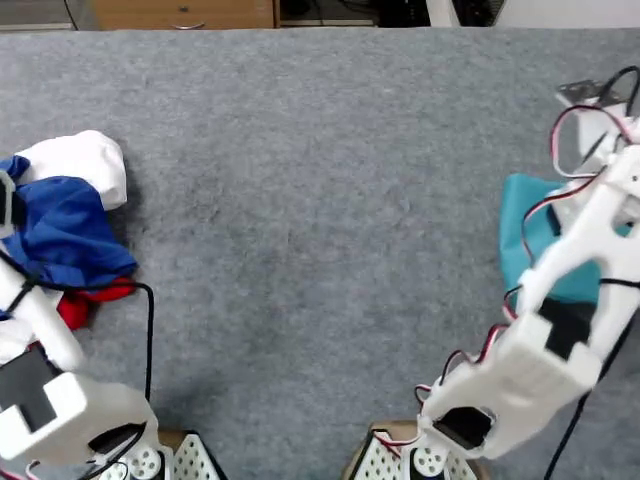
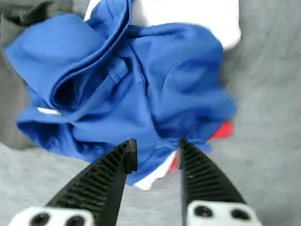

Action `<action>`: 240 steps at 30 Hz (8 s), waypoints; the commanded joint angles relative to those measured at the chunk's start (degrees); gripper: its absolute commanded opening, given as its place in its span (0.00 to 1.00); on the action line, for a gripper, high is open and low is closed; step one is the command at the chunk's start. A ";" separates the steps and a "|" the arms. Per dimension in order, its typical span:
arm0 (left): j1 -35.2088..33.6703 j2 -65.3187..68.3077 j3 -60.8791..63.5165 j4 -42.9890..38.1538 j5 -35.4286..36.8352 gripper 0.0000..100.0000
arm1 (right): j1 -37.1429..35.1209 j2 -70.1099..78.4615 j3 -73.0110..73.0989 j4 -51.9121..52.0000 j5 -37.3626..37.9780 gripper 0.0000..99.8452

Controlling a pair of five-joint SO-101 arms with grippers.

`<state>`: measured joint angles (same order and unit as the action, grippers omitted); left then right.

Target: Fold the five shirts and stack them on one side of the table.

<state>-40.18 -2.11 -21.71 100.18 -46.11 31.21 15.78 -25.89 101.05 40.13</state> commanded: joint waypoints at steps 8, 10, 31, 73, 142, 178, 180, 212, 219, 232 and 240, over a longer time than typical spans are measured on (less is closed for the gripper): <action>-1.58 11.56 -0.79 -1.14 -19.52 0.18 | -6.73 -23.34 25.19 0.97 -0.88 0.00; -2.37 13.32 -0.79 -1.14 -23.65 0.18 | -6.64 -25.45 26.95 0.97 -0.88 0.00; 1.05 6.55 -15.56 -11.16 -6.77 0.02 | -4.18 -38.20 36.53 1.14 -5.19 0.00; 51.96 -3.74 -12.57 -8.62 28.04 0.15 | -7.25 -38.64 36.44 1.32 -5.19 0.00; -1.32 -5.05 -4.92 0.09 19.60 0.15 | -48.75 1.80 -19.30 1.05 -8.88 0.00; -0.09 -5.67 1.14 0.09 19.60 0.15 | -20.70 14.20 -50.15 -6.33 -8.44 0.21; -1.23 -5.67 1.05 0.09 19.69 0.15 | -21.32 13.32 -51.30 -4.40 -8.44 0.20; -31.21 -5.05 8.62 -18.11 19.43 0.15 | -75.74 18.68 -10.07 -10.46 -19.78 0.21; -31.21 -5.05 8.70 -17.85 16.44 0.15 | -79.16 28.35 -20.35 -10.37 -19.52 0.22; -31.12 -5.05 10.64 -18.11 16.44 0.15 | -83.12 42.95 -39.78 -10.37 -19.78 0.28; -30.86 -5.05 10.55 -18.20 16.44 0.15 | -84.53 49.63 -46.29 -7.03 -19.78 0.28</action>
<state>-70.77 -5.19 -11.08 82.77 -29.23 -53.10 64.84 -68.88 93.14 20.79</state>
